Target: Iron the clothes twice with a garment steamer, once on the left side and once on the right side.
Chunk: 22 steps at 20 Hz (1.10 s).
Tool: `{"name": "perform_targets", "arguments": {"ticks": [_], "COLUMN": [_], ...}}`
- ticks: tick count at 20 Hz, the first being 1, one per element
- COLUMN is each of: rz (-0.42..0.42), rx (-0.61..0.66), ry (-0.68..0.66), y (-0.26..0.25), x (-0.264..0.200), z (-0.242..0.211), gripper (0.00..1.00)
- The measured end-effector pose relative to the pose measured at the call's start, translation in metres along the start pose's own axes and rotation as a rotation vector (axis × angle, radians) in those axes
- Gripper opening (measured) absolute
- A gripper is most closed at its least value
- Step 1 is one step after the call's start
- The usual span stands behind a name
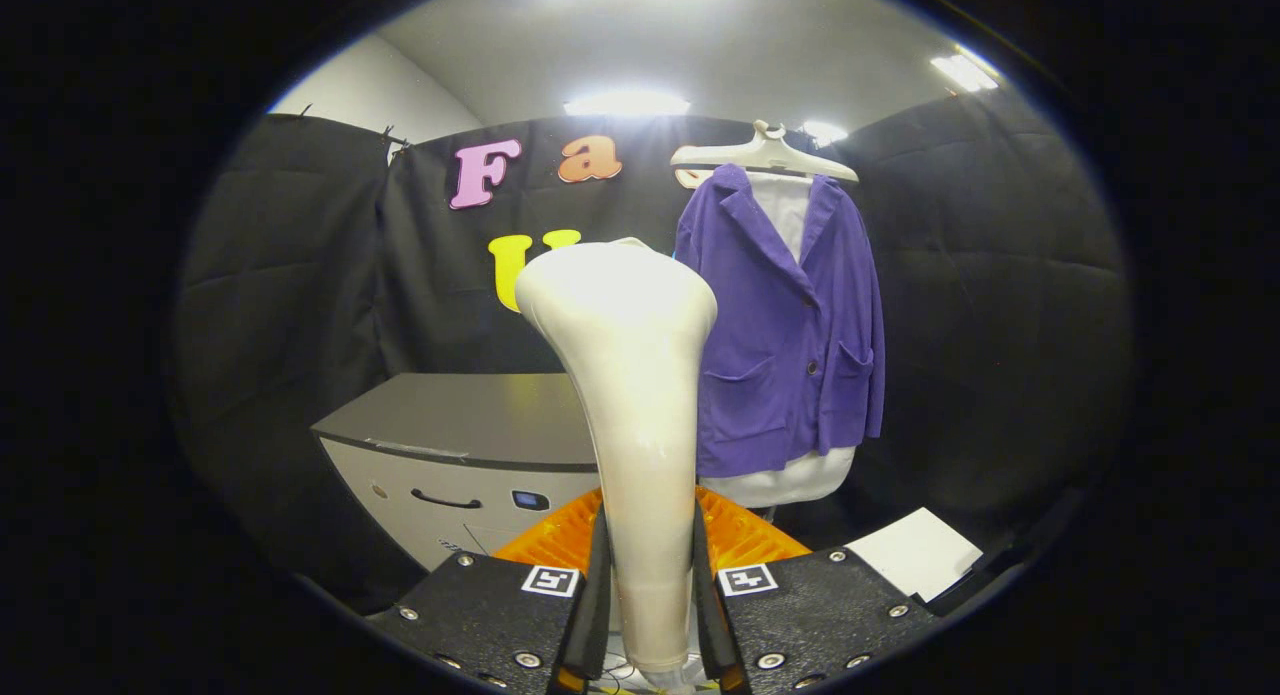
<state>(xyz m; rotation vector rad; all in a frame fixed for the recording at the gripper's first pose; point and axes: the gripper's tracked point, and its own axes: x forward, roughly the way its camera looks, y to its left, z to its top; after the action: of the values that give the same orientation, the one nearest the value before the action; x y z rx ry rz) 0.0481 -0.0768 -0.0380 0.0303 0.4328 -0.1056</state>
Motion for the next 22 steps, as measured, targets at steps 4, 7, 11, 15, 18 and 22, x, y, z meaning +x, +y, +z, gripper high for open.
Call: {"name": "perform_targets", "arguments": {"ticks": [4,7,11,15,18,22], "rz": [-0.036,-0.069,-0.137,-0.193,-0.234,-0.288], "rx": [-0.009,0.008,0.024,0.012,0.007,-0.002], "ry": [-0.037,-0.061,-0.087,-0.115,-0.134,-0.148], "y": [-0.013,-0.026,-0.045,-0.053,-0.058,-0.063], "x": [0.003,0.009,0.032,0.061,0.083,0.115], "z": [0.017,0.034,0.054,0.075,0.092,0.109], "gripper": [0.36,0.36,0.36,0.36,0.36,0.36]}}
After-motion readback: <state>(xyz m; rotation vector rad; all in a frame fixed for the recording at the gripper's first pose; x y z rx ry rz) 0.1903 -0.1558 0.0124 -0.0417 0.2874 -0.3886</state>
